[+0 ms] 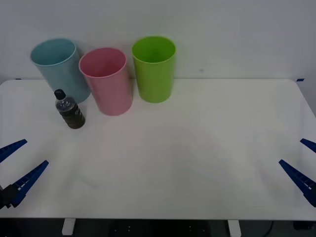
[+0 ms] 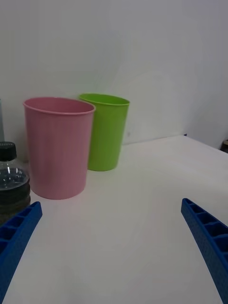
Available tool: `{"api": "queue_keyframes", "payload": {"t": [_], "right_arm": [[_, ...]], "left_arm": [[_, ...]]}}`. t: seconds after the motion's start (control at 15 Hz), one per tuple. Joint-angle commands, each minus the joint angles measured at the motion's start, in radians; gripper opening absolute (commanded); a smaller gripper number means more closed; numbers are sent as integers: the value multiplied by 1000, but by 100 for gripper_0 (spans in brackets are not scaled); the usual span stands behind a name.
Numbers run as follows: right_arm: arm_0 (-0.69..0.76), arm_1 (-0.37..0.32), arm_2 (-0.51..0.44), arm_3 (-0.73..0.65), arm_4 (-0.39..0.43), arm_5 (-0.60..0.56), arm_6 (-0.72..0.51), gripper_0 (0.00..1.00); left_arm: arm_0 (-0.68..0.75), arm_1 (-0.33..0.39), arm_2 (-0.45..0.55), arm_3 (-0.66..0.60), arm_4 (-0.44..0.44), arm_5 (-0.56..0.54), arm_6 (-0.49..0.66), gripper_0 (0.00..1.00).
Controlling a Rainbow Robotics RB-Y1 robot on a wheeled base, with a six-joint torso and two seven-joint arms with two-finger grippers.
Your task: Grasp the object on the table and drop it into the matching bin: aluminum can to the light blue bin, PET bottle to the pink bin.
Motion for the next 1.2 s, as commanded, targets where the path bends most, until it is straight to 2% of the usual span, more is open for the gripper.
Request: {"api": "queue_keyframes", "payload": {"t": [0.07,0.13,0.6,0.93,1.2], "right_arm": [[0,0,0,0,0,0,0,100],[0,0,0,0,0,0,0,100],[0,0,0,0,0,0,0,100],[0,0,0,0,0,0,0,100],[0,0,0,0,0,0,0,100]], "left_arm": [[0,0,0,0,0,0,0,100],[-1,-16,-5,15,0,-1,0,100],[-7,10,-27,21,-2,36,3,100],[-7,10,-112,21,-17,234,-3,100],[-22,0,-168,32,-68,393,-14,100]]}}
